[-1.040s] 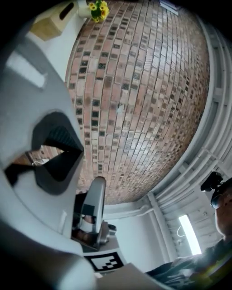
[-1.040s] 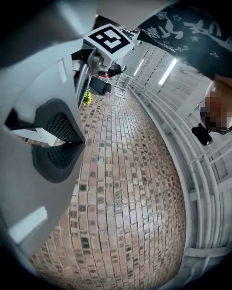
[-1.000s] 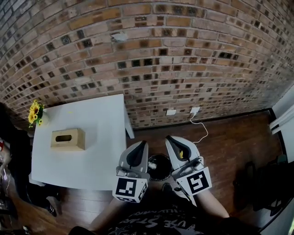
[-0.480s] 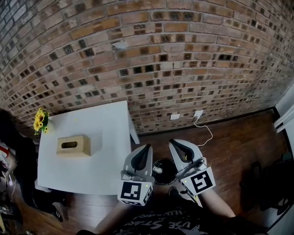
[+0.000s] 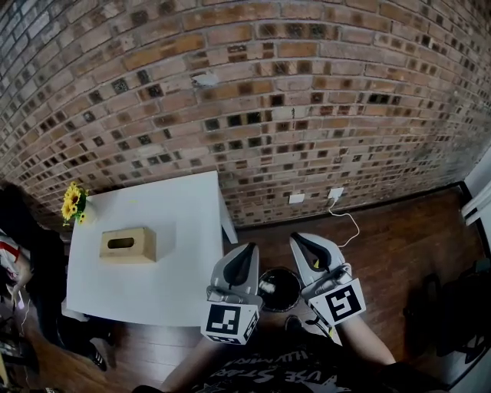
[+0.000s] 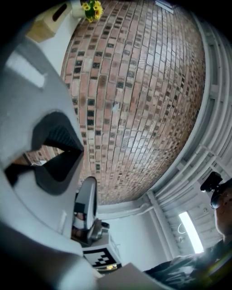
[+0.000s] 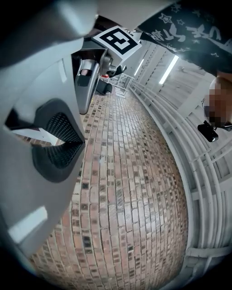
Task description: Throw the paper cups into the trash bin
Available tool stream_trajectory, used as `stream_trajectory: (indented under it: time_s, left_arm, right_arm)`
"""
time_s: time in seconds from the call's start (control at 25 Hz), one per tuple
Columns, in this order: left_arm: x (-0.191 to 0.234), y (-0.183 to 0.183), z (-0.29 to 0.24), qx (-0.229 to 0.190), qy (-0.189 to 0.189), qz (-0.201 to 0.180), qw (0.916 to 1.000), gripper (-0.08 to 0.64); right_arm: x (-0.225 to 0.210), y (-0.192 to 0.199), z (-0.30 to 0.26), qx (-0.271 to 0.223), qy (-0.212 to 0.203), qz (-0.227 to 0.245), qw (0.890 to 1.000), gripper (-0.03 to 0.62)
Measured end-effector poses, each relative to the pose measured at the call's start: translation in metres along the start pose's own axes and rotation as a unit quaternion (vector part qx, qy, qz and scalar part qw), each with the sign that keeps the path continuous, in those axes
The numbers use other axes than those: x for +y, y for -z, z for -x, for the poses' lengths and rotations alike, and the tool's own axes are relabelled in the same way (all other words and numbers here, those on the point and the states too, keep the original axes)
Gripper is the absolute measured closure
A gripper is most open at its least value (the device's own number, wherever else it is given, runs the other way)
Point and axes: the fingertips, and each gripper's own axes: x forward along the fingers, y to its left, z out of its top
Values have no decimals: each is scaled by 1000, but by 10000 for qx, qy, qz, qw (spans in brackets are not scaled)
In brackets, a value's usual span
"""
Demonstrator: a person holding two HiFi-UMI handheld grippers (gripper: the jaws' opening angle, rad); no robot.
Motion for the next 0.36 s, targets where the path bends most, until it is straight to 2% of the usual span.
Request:
stream_trajectory:
  time_s: [0.2,0.36]
  left_arm:
    - [-3,2,1,-19,-16,-96,10000,555]
    - [-4,-2,1,12,-69,-113,9999,555]
  right_arm:
    - [5,-11,3,-174,-149,263,9994,584]
    - [6,-13,3,-166,-204,241,9994,584]
